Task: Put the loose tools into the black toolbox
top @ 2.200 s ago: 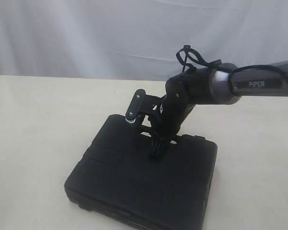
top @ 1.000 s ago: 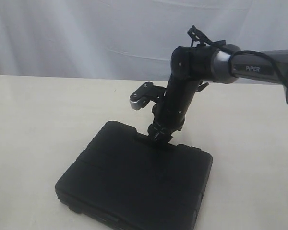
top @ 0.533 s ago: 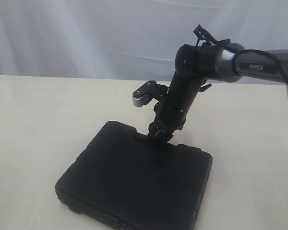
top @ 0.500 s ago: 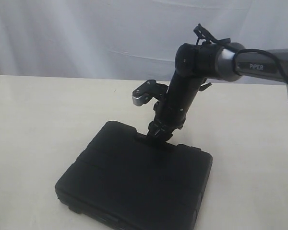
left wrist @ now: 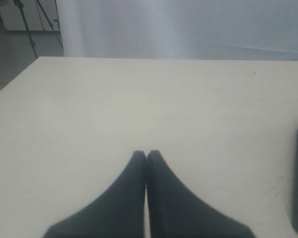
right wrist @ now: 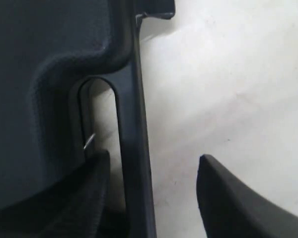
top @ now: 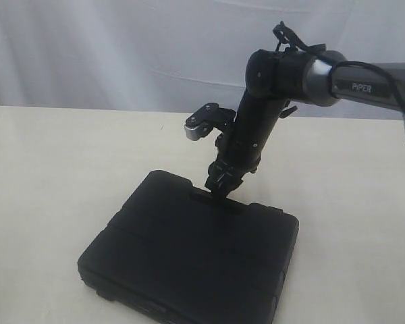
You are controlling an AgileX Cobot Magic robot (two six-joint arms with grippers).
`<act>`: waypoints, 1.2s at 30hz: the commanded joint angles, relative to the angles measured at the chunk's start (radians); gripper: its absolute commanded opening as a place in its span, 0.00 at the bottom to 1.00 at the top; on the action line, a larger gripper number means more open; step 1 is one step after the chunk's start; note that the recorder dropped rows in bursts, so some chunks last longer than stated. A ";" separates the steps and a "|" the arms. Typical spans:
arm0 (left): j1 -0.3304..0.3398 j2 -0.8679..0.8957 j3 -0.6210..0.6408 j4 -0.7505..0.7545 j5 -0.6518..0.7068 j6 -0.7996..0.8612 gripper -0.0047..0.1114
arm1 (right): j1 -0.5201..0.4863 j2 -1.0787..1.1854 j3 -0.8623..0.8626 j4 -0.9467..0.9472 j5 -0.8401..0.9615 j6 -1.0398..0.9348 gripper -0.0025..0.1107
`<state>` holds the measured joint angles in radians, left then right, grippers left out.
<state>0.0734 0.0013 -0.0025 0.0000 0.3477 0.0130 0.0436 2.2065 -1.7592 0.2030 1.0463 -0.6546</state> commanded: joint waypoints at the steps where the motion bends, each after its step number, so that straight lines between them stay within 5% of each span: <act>1: -0.005 -0.001 0.003 0.000 -0.005 -0.006 0.04 | -0.006 -0.005 -0.008 -0.001 0.002 0.003 0.48; 6: -0.005 -0.001 0.003 0.000 -0.005 -0.006 0.04 | -0.006 -0.038 -0.008 0.003 0.005 0.003 0.47; 13: -0.005 -0.001 0.003 0.000 -0.005 -0.006 0.04 | -0.004 -0.227 -0.008 0.003 0.092 0.034 0.02; 23: -0.005 -0.001 0.003 0.000 -0.005 -0.006 0.04 | 0.147 -0.486 0.001 -0.174 0.175 0.266 0.02; 36: -0.005 -0.001 0.003 0.000 -0.005 -0.006 0.04 | 0.373 -1.074 0.382 -0.151 0.175 0.617 0.02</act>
<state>0.0734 0.0013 -0.0025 0.0000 0.3477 0.0130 0.3681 1.2469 -1.4528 0.0552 1.2128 -0.1418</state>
